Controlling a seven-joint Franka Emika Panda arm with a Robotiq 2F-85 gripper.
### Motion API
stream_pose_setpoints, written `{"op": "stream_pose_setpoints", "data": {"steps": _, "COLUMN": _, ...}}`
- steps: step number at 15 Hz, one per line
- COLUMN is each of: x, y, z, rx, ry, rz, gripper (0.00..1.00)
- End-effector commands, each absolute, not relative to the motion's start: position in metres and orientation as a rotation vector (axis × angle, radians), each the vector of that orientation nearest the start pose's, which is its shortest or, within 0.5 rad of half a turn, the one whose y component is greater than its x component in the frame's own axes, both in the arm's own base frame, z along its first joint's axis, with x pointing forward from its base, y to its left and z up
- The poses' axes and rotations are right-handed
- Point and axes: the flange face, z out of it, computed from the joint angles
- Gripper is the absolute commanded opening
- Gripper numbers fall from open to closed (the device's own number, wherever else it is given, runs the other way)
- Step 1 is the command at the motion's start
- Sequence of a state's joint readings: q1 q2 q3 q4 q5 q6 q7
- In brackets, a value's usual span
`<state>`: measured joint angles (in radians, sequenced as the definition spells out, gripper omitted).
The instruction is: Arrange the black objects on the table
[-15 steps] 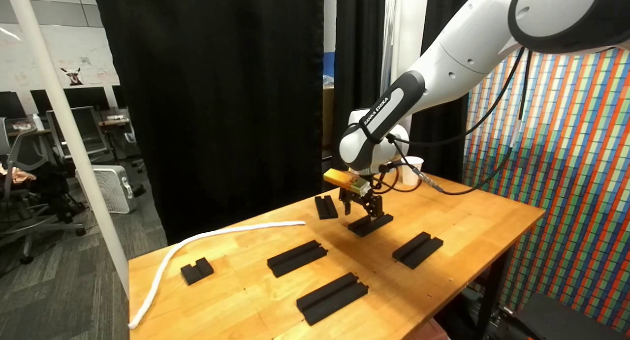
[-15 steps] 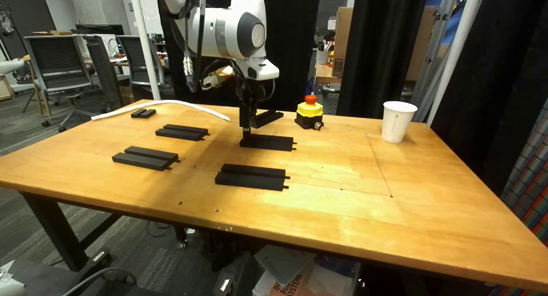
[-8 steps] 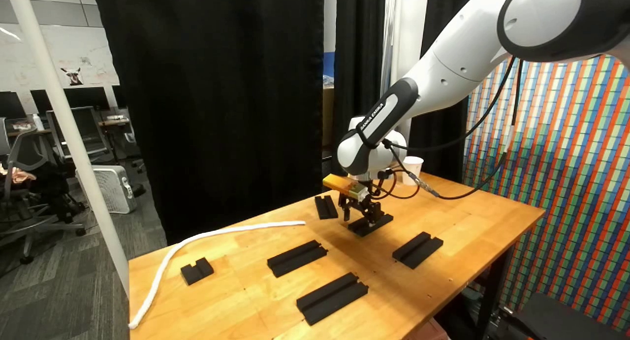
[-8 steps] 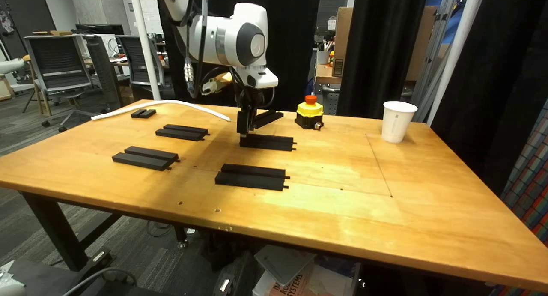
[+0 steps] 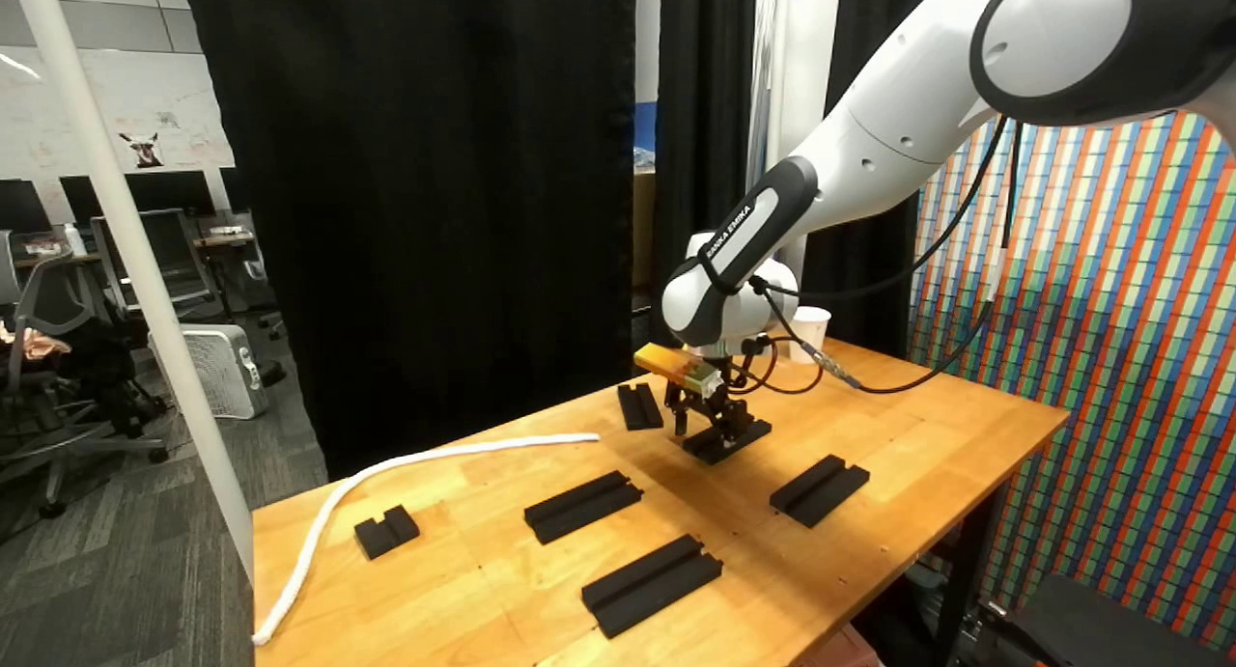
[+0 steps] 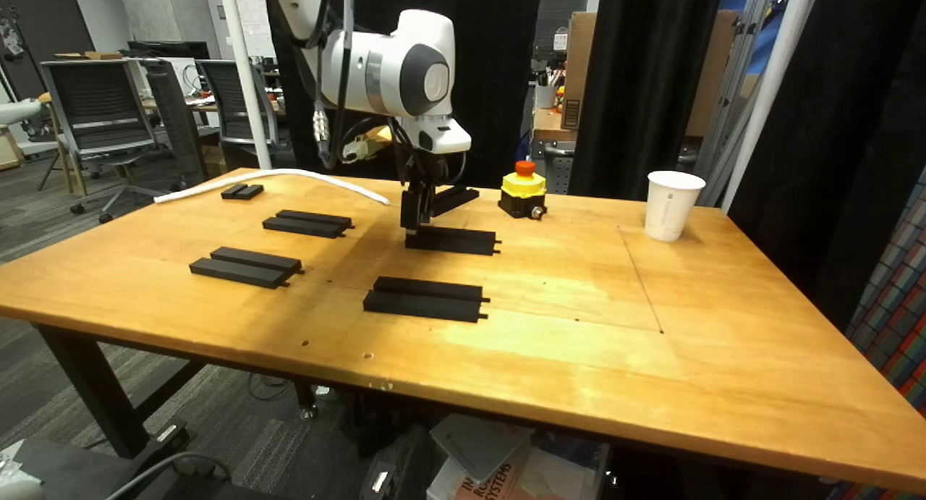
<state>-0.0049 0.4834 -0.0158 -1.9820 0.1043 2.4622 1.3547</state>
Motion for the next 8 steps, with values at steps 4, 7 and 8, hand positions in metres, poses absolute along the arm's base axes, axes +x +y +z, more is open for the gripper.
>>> {"op": "stream_pose_setpoints", "data": {"steps": 4, "x": 0.6173, "y": -0.0132, "z": 0.2204, "rx": -2.300, "ry": 2.052, "rz": 0.035, "gripper": 0.66}}
{"op": "stream_pose_setpoints", "data": {"steps": 7, "x": 0.6178, "y": -0.0130, "z": 0.2226, "rx": -2.297, "ry": 2.050, "rz": 0.033, "gripper": 0.45}}
{"op": "stream_pose_setpoints", "data": {"steps": 8, "x": 0.6178, "y": -0.0122, "z": 0.2222, "rx": -2.297, "ry": 2.049, "rz": 0.039, "gripper": 0.45}}
